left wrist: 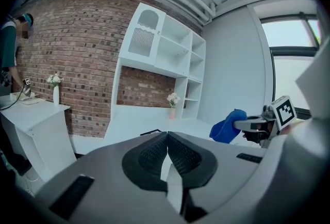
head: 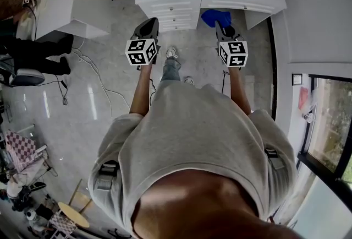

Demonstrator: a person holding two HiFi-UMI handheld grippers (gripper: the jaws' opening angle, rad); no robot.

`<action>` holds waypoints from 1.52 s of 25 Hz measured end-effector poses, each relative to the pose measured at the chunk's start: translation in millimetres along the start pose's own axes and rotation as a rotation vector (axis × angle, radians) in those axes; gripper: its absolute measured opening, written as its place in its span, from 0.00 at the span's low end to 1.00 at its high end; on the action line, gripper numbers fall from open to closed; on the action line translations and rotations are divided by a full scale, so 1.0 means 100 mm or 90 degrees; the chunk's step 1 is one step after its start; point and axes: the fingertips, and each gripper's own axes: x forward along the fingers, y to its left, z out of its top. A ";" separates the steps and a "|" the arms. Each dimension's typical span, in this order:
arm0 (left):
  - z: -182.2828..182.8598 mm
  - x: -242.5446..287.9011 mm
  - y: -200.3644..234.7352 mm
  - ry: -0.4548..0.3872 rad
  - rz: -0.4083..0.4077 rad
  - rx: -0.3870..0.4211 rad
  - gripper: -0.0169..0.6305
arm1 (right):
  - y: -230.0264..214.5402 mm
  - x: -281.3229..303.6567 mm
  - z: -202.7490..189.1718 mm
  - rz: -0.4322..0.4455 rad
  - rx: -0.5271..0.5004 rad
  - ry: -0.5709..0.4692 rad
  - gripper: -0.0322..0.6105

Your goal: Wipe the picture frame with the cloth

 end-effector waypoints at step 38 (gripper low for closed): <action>0.95 2.20 1.67 0.002 -0.043 -0.019 0.05 | -0.70 2.57 0.95 -0.034 -0.002 0.017 0.14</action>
